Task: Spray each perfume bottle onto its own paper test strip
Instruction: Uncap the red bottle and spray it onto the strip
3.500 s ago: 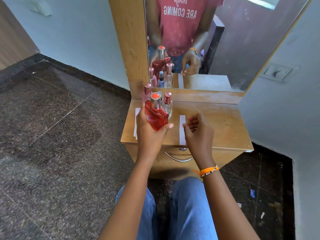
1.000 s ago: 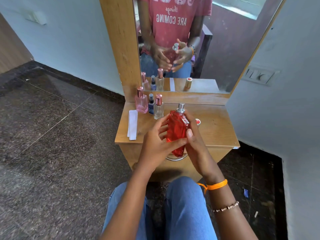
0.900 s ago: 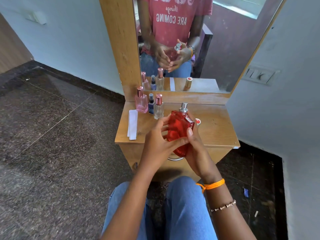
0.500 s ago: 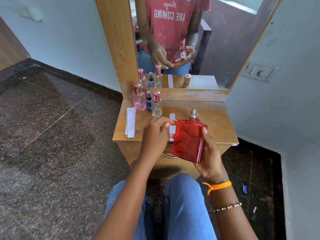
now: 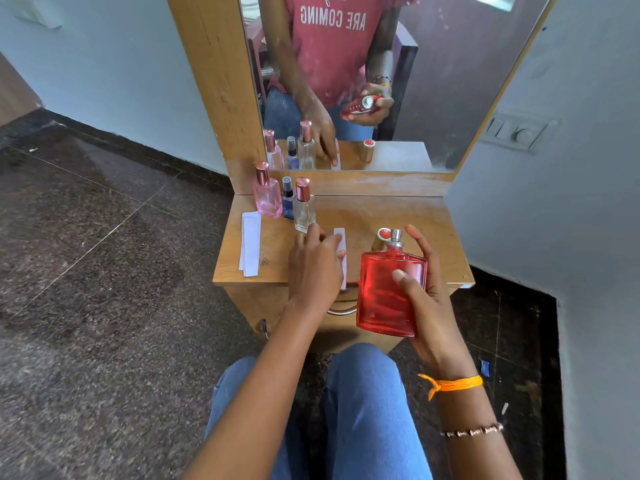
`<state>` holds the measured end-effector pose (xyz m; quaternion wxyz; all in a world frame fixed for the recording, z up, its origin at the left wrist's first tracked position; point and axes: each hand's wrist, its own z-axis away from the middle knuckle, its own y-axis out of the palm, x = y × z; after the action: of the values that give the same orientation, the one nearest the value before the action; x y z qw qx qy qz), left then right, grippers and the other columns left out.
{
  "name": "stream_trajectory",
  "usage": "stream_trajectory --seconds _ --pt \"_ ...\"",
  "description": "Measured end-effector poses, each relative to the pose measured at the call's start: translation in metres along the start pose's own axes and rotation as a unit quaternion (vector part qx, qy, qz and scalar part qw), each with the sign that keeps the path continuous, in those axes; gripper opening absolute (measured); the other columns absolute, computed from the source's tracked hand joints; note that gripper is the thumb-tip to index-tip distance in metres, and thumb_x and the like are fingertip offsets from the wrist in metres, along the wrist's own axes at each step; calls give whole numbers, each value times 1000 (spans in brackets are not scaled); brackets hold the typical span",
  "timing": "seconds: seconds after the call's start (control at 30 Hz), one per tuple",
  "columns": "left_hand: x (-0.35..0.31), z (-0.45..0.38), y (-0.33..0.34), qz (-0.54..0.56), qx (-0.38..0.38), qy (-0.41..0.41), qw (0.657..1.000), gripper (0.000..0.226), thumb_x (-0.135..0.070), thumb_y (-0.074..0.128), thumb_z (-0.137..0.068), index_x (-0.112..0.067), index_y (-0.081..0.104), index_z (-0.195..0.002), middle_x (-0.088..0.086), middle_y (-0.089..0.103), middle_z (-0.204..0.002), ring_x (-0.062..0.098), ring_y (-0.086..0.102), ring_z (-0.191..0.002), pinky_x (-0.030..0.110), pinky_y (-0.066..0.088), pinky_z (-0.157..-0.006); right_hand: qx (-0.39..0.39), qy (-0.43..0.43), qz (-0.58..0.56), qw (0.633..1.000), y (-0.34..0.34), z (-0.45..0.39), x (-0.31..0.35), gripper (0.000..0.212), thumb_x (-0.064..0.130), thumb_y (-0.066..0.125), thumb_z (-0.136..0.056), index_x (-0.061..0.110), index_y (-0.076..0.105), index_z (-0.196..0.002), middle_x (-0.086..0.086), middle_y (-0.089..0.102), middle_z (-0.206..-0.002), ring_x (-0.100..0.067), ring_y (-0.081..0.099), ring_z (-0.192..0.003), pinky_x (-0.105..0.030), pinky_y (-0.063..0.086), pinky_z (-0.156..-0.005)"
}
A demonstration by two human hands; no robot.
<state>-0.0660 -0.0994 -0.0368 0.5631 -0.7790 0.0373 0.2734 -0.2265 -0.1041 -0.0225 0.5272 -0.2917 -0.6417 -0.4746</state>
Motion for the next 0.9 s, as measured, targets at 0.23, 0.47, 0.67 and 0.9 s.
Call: stream_trajectory --seconds 0.23,0.47,0.67,0.9 --pt "0 -4 2 27 -14 -10 999 20 -19 61 -88 -9 63 -104 6 57 -116 23 49 -109 28 41 -86 5 -36 -52 998 3 2 0 57 12 66 -75 33 52 -126 -6 54 -131 -17 66 -94 -31 57 -68" --pt "1 -3 4 -1 19 0 1000 42 -16 57 -90 -18 49 -131 3 51 -132 25 40 -121 31 38 -95 -8 -18 -92 996 7 2 -2 67 12 80 -65 34 55 -123 -4 61 -121 -16 69 -88 -29 57 -64" --pt "3 -7 3 37 50 -23 998 44 -14 57 -90 -19 49 -133 4 49 -130 25 36 -123 33 36 -99 -4 -10 -89 996 4 3 1 73 29 86 -59 35 55 -124 -7 59 -126 -17 67 -90 -32 57 -67" --pt "4 -9 0 51 45 -47 997 27 -11 63 -85 -16 62 -112 5 47 -127 26 37 -120 34 41 -95 -28 -19 -68 997 4 4 0 57 9 71 -73 36 56 -121 -13 55 -131 -17 66 -93 -32 57 -68"
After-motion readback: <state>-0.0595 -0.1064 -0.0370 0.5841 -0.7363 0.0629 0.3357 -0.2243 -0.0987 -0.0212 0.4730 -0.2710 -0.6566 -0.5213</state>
